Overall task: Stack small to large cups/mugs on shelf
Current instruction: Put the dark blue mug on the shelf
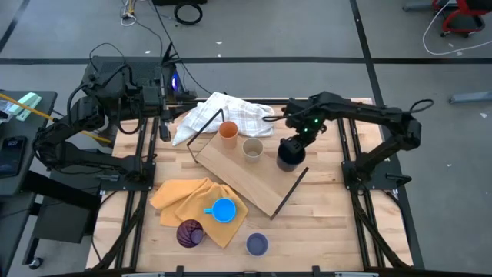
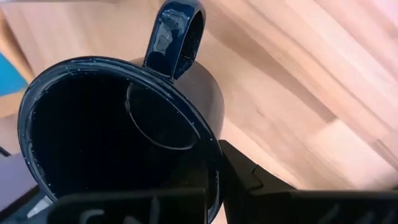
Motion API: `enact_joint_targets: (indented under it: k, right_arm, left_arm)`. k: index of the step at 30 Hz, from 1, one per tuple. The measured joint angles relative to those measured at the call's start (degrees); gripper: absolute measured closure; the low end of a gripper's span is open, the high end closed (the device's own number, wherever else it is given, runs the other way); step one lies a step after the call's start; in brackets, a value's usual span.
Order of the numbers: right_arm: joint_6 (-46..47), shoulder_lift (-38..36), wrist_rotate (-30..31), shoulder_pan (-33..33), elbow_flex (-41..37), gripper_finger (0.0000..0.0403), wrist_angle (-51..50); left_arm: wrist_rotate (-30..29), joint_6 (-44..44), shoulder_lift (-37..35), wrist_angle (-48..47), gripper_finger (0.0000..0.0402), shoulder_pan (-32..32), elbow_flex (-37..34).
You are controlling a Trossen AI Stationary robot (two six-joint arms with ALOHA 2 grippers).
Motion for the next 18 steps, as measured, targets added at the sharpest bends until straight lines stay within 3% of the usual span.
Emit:
enact_joint_targets:
  k: [18]
  right_arm:
    - [7.22, 2.23, 0.25, 8.11, 0.03, 0.0385, 6.53]
  left_arm:
    - [0.02, 0.79, 0.00, 0.02, 0.0301, 0.00, 0.00]
